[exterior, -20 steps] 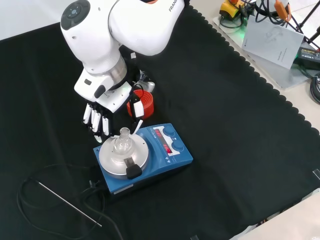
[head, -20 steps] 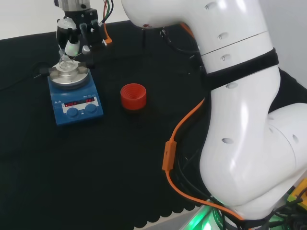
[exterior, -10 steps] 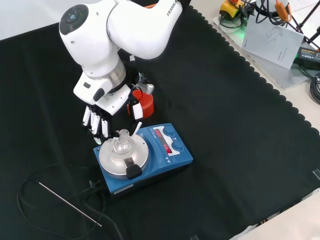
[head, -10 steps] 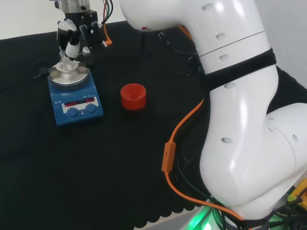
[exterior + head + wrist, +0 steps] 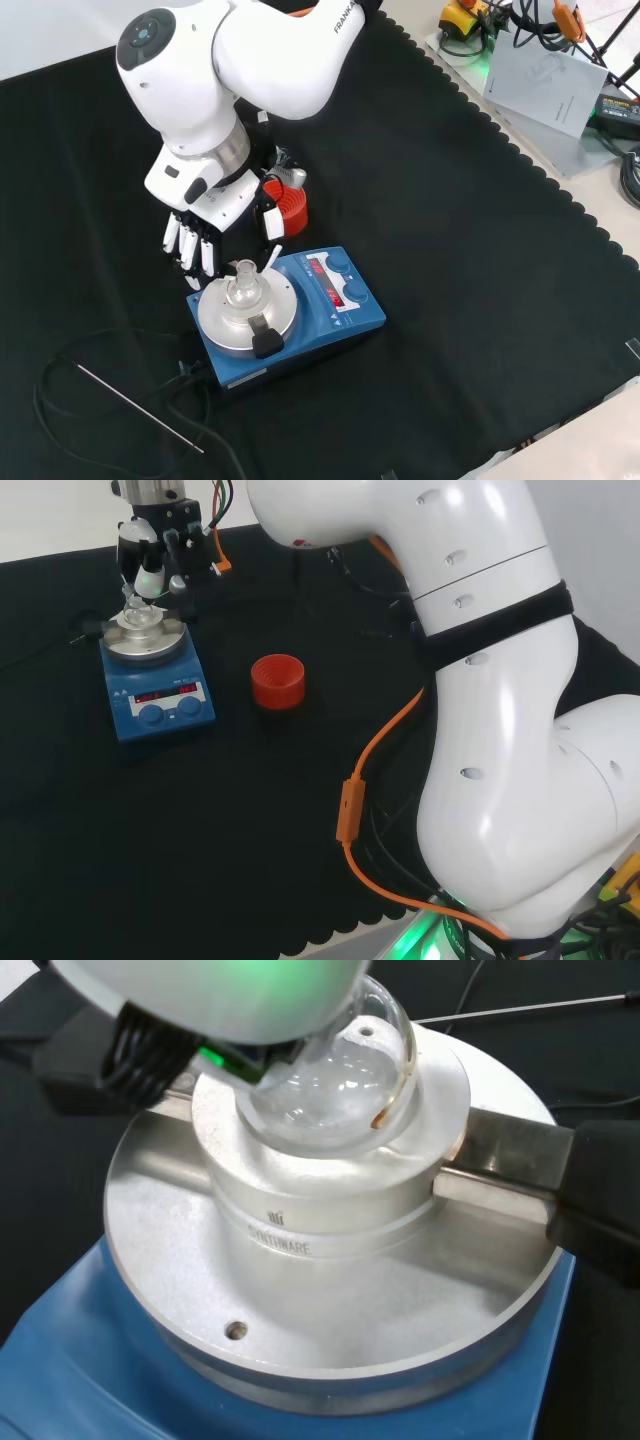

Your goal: Place the round-bottom flask on the heater.

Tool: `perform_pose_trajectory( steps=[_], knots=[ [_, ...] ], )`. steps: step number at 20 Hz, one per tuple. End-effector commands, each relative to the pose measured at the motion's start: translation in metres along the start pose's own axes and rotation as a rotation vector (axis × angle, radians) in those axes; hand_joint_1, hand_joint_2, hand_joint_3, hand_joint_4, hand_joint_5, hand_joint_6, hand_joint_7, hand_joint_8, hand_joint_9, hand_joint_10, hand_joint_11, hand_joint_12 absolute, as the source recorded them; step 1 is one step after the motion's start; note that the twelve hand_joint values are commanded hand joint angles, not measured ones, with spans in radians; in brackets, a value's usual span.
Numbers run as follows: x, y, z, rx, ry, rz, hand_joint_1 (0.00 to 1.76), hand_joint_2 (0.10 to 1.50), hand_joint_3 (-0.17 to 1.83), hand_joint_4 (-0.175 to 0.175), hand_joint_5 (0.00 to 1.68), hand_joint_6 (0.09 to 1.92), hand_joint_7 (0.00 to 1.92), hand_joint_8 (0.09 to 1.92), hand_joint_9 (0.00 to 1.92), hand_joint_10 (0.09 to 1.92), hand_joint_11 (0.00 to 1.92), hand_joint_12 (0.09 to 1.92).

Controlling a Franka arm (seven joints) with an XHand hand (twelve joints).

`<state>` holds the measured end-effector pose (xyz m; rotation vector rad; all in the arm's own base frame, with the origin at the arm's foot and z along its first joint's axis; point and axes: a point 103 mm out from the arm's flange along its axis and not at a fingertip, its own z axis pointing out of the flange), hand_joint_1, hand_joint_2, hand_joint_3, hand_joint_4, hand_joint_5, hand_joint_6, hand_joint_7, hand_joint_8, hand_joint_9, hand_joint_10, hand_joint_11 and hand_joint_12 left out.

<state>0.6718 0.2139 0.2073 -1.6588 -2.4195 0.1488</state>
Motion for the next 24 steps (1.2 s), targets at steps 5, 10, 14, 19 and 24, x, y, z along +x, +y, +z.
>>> perform_pose_trajectory(
  steps=[5,10,14,19,24],
  knots=[
    [-0.003,0.0,0.004,0.012,0.0,0.008,1.14,0.54,0.96,0.091,1.2,0.95,0.65,0.57,0.85,0.46,0.56,1.19],
    [-0.008,-0.001,0.005,0.022,0.033,0.006,1.12,0.61,0.87,0.089,1.14,0.99,0.63,0.57,0.84,0.46,0.56,1.19],
    [-0.008,-0.002,0.002,0.023,0.038,0.004,1.06,0.59,0.89,0.034,0.96,0.93,0.57,0.59,0.77,0.5,0.49,1.23],
    [-0.007,-0.003,-0.002,0.014,0.039,0.0,1.05,0.47,1.07,-0.024,0.82,0.83,0.53,0.6,0.73,0.53,0.45,1.25],
    [-0.007,-0.007,-0.006,0.013,0.03,0.002,1.03,0.45,1.08,-0.021,0.76,0.82,0.52,0.6,0.71,0.54,0.43,1.25]
  ],
)
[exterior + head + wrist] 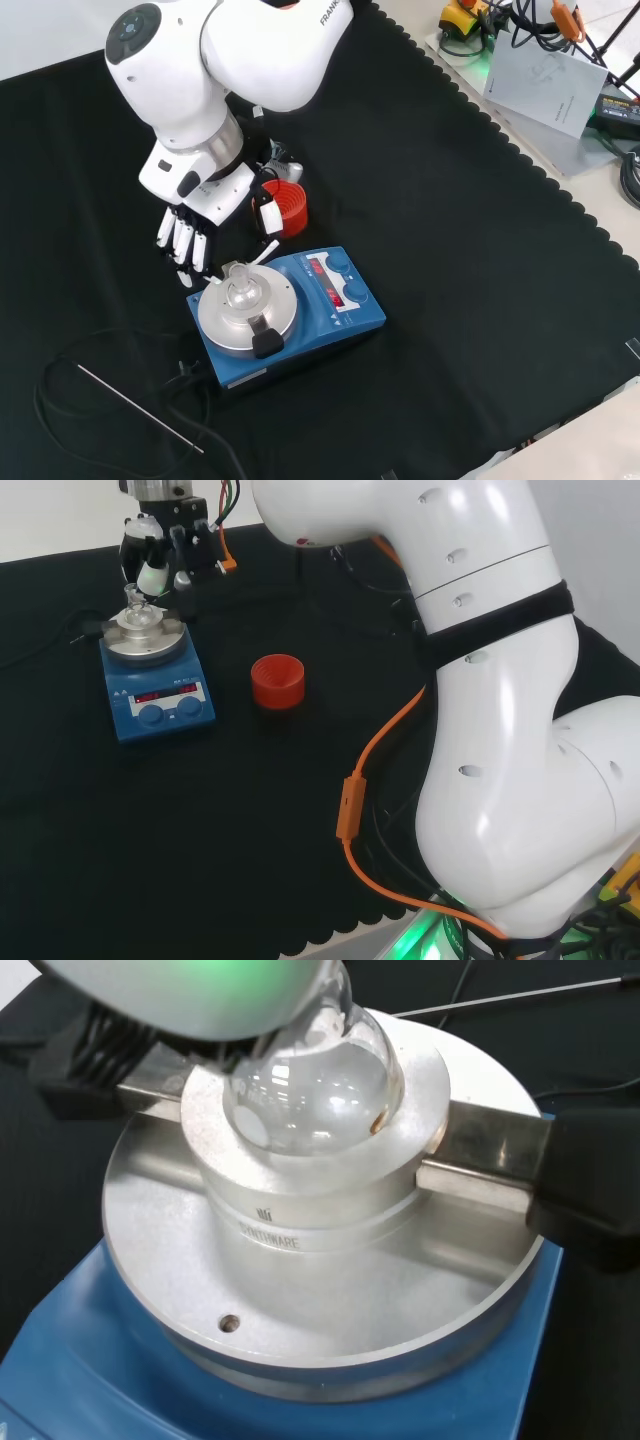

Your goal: Place the round-bottom flask on the heater.

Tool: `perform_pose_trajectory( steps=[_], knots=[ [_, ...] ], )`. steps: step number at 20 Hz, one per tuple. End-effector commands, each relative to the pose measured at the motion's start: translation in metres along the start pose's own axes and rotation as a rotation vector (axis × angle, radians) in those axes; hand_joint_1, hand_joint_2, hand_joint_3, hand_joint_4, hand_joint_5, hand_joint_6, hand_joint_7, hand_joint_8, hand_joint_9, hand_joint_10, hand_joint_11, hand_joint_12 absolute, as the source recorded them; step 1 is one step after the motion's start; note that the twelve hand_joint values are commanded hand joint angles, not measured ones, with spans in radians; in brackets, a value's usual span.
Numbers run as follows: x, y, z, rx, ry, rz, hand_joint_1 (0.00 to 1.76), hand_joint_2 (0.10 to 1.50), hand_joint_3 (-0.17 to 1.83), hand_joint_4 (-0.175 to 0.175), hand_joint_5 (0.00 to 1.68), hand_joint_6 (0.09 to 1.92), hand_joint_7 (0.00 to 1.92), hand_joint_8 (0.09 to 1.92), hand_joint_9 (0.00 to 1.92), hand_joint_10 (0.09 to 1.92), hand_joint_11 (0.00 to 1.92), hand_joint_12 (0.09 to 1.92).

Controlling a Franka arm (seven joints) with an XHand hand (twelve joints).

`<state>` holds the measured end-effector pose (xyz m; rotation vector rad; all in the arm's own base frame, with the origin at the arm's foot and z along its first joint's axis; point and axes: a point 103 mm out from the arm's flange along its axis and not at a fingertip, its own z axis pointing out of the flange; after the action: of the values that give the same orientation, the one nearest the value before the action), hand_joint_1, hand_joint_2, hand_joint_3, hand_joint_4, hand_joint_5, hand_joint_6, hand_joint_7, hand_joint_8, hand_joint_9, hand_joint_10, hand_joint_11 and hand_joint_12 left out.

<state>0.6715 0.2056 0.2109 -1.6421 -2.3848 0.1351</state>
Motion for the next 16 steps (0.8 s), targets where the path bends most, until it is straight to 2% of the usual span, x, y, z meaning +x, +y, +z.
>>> perform_pose_trajectory(
  steps=[1,8,12,16],
  knots=[
    [0.0,-0.004,-0.002,-0.003,-0.007,0.001,1.03,0.45,1.08,-0.02,0.76,0.81,0.52,0.6,0.71,0.54,0.43,1.25],
    [-0.007,-0.018,-0.018,-0.031,-0.001,0.01,1.01,0.43,1.08,-0.028,0.57,0.77,0.48,0.61,0.67,0.56,0.38,1.27],
    [-0.015,-0.033,-0.032,-0.045,0.001,0.025,0.99,0.42,1.09,-0.03,0.45,0.64,0.47,0.62,0.65,0.59,0.36,1.29],
    [-0.022,-0.051,-0.044,-0.059,0.003,0.041,0.98,0.42,1.08,-0.028,0.44,0.55,0.45,0.63,0.63,0.61,0.35,1.3]
  ],
)
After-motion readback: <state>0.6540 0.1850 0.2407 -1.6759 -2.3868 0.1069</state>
